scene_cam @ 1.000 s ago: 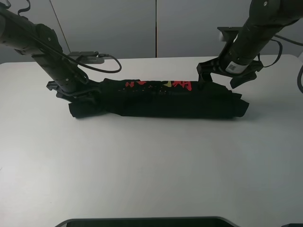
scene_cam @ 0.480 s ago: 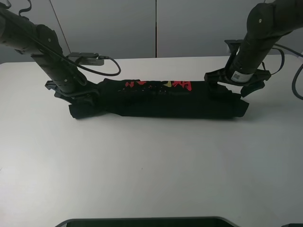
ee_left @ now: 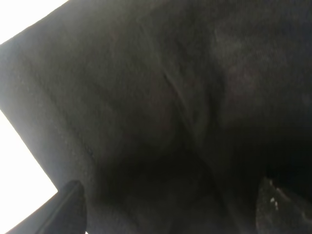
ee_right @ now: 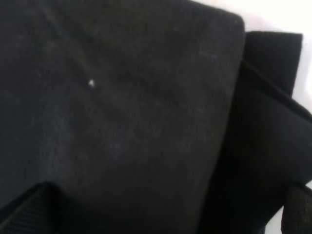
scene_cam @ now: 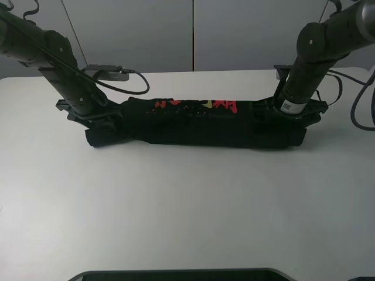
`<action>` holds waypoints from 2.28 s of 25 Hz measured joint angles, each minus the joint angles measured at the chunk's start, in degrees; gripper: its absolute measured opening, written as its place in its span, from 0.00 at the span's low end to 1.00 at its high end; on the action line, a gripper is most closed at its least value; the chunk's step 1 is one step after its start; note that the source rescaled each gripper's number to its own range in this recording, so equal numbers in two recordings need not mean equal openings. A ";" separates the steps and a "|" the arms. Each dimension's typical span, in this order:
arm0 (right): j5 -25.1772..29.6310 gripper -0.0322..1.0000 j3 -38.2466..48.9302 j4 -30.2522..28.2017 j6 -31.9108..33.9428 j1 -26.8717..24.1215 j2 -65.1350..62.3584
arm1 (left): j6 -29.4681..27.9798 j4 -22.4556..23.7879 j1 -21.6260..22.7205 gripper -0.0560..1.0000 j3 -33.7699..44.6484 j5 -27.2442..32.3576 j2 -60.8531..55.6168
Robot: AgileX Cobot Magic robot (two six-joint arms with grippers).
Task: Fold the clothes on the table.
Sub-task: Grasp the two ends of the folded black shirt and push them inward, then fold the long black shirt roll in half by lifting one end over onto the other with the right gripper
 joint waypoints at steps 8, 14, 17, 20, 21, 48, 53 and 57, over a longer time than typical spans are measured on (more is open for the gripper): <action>-0.87 1.00 -0.13 0.00 0.00 0.00 1.35 | 0.49 0.14 0.00 0.94 0.00 0.00 0.00; -0.87 0.98 -0.17 0.00 -0.24 0.00 1.44 | 0.49 0.18 0.00 0.94 0.00 0.00 0.00; -0.87 0.72 -0.17 0.97 -1.10 0.00 1.54 | 0.49 0.18 0.00 0.94 0.00 0.00 0.00; -0.67 0.32 -0.27 2.44 -2.52 0.00 1.57 | 0.49 0.18 0.00 0.94 0.00 0.00 0.00; -0.52 0.20 -0.27 3.21 -3.41 0.00 1.57 | 0.49 0.18 0.00 0.94 0.00 0.00 0.00; 18.70 0.16 -6.77 -8.46 -6.83 -0.08 -10.68 | 0.55 1.15 3.70 0.94 0.00 2.99 -4.25; 21.19 0.16 -9.56 -4.60 -7.93 -0.08 -10.89 | 0.64 2.06 4.56 0.94 0.00 4.28 -4.48; 21.42 0.16 -11.67 6.55 -13.35 -0.08 -10.89 | 0.69 2.33 4.56 0.94 0.00 4.48 -4.48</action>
